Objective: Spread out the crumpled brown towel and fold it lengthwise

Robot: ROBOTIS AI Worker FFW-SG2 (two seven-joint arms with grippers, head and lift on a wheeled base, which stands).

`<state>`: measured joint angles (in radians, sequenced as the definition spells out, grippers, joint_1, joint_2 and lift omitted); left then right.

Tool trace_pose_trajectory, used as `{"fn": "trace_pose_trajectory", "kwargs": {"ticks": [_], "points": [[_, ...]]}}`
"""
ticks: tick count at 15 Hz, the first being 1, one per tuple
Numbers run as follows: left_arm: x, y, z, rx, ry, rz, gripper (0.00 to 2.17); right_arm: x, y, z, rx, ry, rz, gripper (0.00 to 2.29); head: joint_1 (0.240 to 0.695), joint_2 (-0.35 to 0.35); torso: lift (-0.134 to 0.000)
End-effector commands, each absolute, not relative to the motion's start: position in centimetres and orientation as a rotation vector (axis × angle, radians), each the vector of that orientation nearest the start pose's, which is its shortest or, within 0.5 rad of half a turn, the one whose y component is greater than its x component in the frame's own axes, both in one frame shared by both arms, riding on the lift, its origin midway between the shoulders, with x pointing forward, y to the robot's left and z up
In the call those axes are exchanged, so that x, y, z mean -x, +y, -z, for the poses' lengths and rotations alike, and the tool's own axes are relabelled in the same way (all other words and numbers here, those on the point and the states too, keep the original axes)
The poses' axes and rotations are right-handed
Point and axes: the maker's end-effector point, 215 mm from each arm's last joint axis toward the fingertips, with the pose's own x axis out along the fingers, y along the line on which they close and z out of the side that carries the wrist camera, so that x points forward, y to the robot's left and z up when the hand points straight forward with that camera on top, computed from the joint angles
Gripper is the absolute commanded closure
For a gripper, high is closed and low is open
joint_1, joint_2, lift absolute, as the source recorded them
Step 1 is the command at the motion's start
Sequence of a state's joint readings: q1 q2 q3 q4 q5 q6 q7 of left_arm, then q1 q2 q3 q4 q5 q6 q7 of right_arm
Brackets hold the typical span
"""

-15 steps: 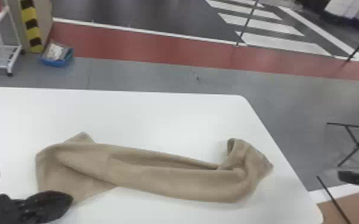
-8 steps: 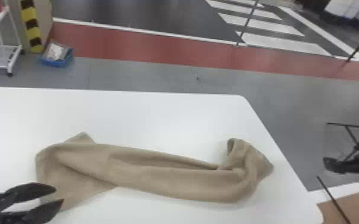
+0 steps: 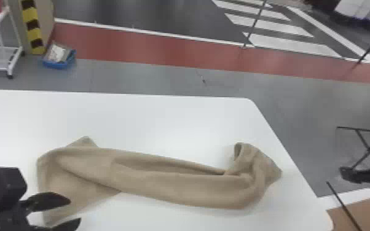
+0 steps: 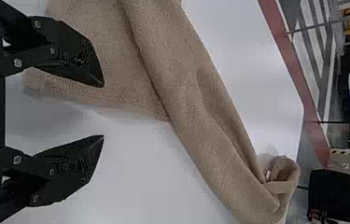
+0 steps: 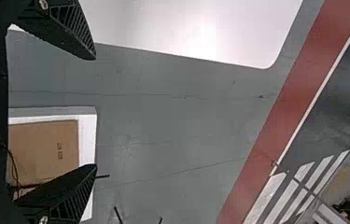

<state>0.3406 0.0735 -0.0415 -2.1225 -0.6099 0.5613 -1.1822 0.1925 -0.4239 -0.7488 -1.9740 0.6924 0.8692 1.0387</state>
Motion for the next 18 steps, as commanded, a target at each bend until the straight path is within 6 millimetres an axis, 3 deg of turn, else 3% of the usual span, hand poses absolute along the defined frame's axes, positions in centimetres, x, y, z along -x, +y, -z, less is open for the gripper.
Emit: {"fn": "trace_pose_trajectory", "kwargs": {"ticks": [1, 7, 12, 13, 14, 18], "points": [[-36.9, 11.7, 44.8, -0.367, 0.666, 0.941, 0.61, -33.3, -68.3, 31.2, 0.427, 0.867, 0.276, 0.06, 0.695, -0.350, -0.124], [-36.4, 13.0, 45.4, -0.359, 0.718, 0.919, 0.61, -32.8, -68.5, 31.4, 0.414, 0.869, 0.280, 0.06, 0.695, -0.350, -0.124], [-36.5, 13.5, 45.8, -0.374, 0.733, 0.900, 0.73, -32.5, -68.5, 31.7, 0.402, 0.874, 0.285, 0.06, 0.695, -0.350, -0.124], [-36.6, 13.5, 45.7, -0.375, 0.731, 0.896, 0.79, -32.5, -68.4, 31.7, 0.402, 0.875, 0.283, 0.06, 0.695, -0.350, -0.124], [-36.8, 13.6, 45.7, -0.375, 0.729, 0.888, 1.19, -32.4, -68.4, 31.8, 0.400, 0.876, 0.281, 0.06, 0.695, -0.350, -0.124], [-37.4, 14.4, 45.6, -0.378, 0.728, 0.849, 1.26, -32.3, -68.3, 32.1, 0.395, 0.879, 0.279, 0.06, 0.695, -0.350, -0.124]]}}
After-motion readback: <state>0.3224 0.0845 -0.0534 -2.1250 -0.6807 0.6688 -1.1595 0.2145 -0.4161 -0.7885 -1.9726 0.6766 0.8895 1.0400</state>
